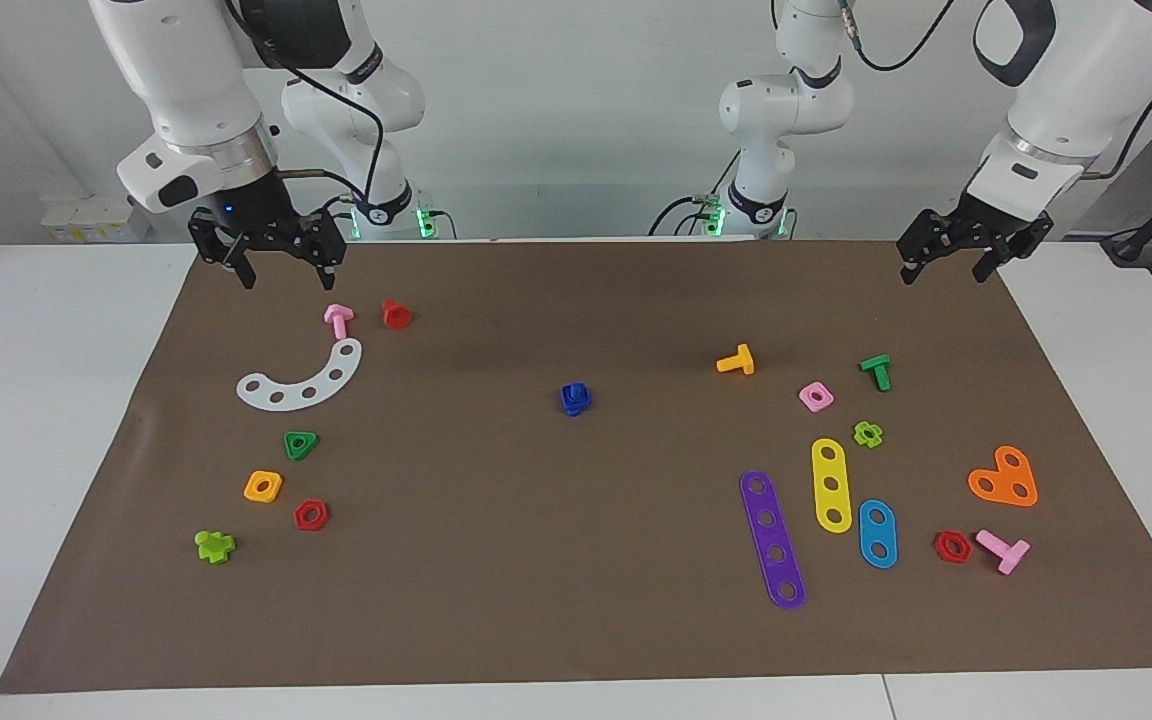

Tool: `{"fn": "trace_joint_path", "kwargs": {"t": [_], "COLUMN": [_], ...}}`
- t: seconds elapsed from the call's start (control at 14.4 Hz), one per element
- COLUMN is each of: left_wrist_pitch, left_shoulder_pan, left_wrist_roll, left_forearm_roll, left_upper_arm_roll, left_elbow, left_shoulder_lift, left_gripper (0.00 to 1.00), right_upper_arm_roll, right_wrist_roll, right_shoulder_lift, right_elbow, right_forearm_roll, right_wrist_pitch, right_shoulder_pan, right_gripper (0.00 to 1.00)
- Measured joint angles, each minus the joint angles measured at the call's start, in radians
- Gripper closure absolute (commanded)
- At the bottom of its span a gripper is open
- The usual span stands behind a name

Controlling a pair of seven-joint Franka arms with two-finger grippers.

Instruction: Unscrew and place screws in storage area

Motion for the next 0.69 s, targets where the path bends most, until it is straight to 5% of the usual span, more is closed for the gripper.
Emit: {"fn": "trace_joint_path", "kwargs": {"t": [0.28,0.69], "left_wrist_pitch": [0.000,0.149], "left_shoulder_pan": [-0.020,-0.258], "left_wrist_roll": [0.001,-0.170], "left_forearm_roll": [-0.002,-0.109], "left_upper_arm_roll": [-0.002,-0.010], "left_elbow": [-0.006,-0.129], "left_shoulder_lift": [0.001,0.019], "left_gripper": [0.04,0.08], "right_upper_arm_roll": [0.000,-0.001], "right_wrist_roll": [0.000,0.000], "right_shoulder_lift": [0.000,0.000], "right_elbow": [0.000,0.000], "right_forearm_roll": [0.000,0.000], "right_wrist_pitch": [0.000,0.000], "right_shoulder_pan": [0.000,-0.001], "right_gripper": [0.00,0.00]}}
